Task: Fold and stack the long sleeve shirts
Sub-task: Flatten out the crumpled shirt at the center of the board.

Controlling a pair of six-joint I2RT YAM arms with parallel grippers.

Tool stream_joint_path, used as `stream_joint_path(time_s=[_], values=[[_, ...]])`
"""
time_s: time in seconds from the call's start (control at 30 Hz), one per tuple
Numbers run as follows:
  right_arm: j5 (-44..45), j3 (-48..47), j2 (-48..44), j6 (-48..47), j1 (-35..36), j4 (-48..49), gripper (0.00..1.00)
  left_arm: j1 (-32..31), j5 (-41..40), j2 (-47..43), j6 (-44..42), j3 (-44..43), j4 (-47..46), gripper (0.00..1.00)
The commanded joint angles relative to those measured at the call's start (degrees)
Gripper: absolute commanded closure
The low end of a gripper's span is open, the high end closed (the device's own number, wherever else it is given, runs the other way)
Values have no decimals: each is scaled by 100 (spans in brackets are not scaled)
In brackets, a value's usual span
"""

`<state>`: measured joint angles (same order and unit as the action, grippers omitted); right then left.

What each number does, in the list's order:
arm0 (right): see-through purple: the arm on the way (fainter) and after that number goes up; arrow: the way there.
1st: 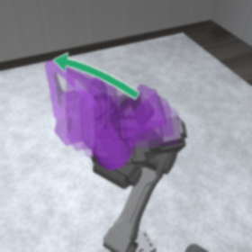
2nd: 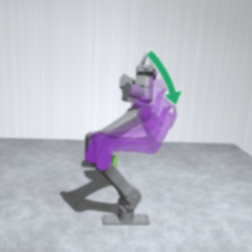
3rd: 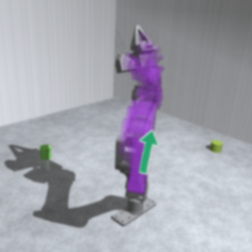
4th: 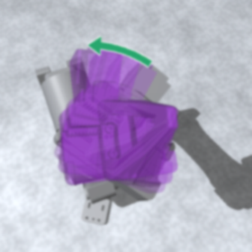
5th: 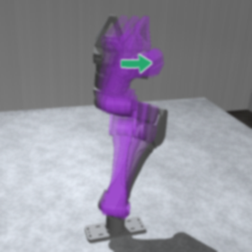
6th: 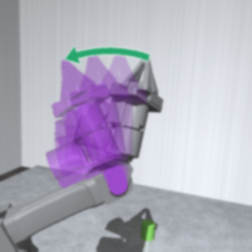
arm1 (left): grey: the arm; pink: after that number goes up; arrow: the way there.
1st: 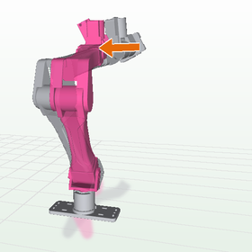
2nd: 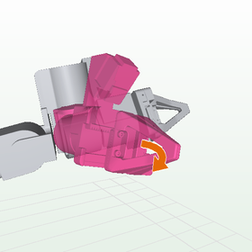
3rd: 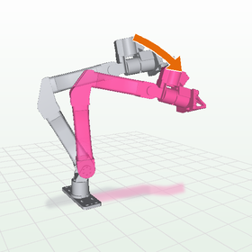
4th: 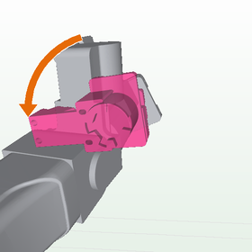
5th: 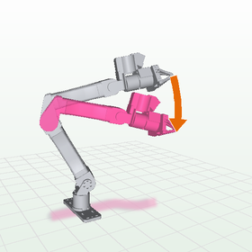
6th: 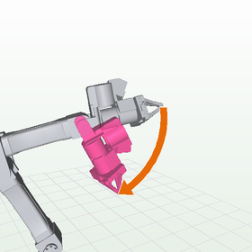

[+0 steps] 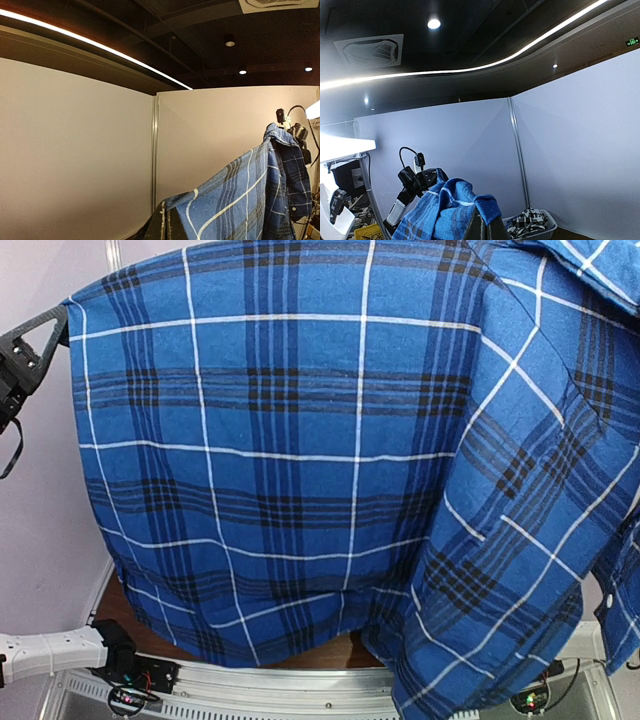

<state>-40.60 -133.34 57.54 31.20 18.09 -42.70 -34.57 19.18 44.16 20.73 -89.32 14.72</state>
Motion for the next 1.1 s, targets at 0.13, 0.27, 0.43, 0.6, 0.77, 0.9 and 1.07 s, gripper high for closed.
stream_joint_path(time_s=[0.13, 0.27, 0.43, 0.6, 0.77, 0.9, 1.07], values=[[4268, 607, 2, -1181, 1093, -1186, 100, 28, -2295, 851, -627, 96, 499, 100], [6197, 2394, -42, -1571, 1241, -1109, 100, 37, -3458, 1750, -1068, 764, 240, 100], [7215, 4308, 491, -1935, 1028, -266, 100, 134, -4114, 3511, -1341, 1237, -499, 100], [6369, 5339, 1629, -2212, 7, 999, 100, 230, -4343, 5631, -1325, 890, -1057, 100], [5992, 5455, 3126, -2450, -588, 1714, 100, 231, -4137, 7164, -1216, 130, -1042, 100], [6111, 5009, 4238, -2480, -744, 1731, 100, 231, -4213, 7675, -1087, -88, -1091, 100], [6188, 4410, 5190, -2688, -763, 2055, 100, 248, -4540, 8041, -1225, -374, -1242, 100]])
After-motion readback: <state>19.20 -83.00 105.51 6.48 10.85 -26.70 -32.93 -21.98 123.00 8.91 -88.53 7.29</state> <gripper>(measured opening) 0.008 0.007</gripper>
